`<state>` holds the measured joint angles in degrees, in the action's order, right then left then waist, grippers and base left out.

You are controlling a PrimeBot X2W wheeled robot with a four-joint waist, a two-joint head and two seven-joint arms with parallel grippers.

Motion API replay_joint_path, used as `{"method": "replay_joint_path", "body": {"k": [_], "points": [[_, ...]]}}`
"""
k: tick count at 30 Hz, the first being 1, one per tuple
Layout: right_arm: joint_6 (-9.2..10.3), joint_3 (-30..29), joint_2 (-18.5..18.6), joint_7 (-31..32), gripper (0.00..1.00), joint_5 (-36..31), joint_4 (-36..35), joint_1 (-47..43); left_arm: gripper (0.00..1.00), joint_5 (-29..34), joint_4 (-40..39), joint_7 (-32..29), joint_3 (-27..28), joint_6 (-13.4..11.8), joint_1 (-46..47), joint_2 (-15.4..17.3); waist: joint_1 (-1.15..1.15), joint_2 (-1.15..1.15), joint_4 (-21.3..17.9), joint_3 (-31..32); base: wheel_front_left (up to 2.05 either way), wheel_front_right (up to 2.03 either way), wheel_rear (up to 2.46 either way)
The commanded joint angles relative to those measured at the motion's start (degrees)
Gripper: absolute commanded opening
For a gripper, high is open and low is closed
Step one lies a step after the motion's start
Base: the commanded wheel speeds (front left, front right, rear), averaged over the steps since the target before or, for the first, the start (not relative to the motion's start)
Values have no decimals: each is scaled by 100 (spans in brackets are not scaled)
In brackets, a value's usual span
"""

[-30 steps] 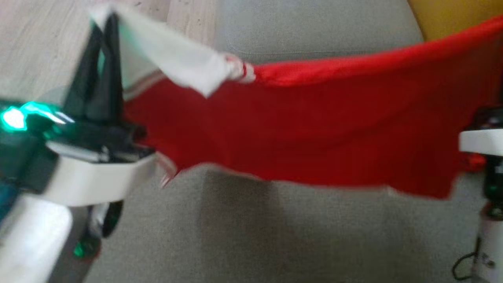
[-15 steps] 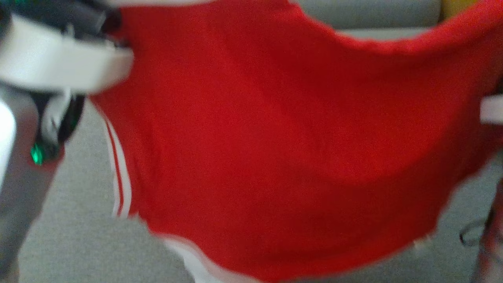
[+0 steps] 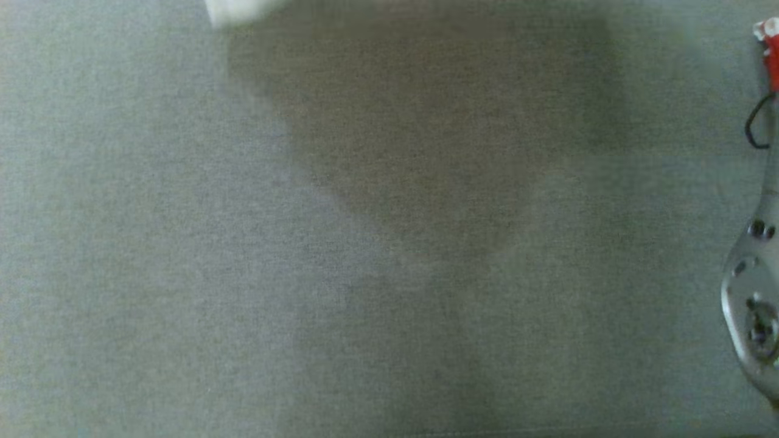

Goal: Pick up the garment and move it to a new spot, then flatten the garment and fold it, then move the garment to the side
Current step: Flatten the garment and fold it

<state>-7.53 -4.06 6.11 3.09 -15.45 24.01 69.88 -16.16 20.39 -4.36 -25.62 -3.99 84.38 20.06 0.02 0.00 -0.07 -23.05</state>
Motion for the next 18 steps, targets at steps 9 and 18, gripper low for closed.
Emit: {"method": "replay_joint_path", "body": {"k": [9,18], "points": [[4,-521,-280,-551,0,-661,1152,510,0,-382,616,760,223,30,-182,-277,-2,0,360,-851,0,0,0],[4,-796,-320,-1402,0,-573,1986,-114,0,-680,318,1352,116,113,-1614,-356,-2,0,359,-1218,0,0,0]]}}
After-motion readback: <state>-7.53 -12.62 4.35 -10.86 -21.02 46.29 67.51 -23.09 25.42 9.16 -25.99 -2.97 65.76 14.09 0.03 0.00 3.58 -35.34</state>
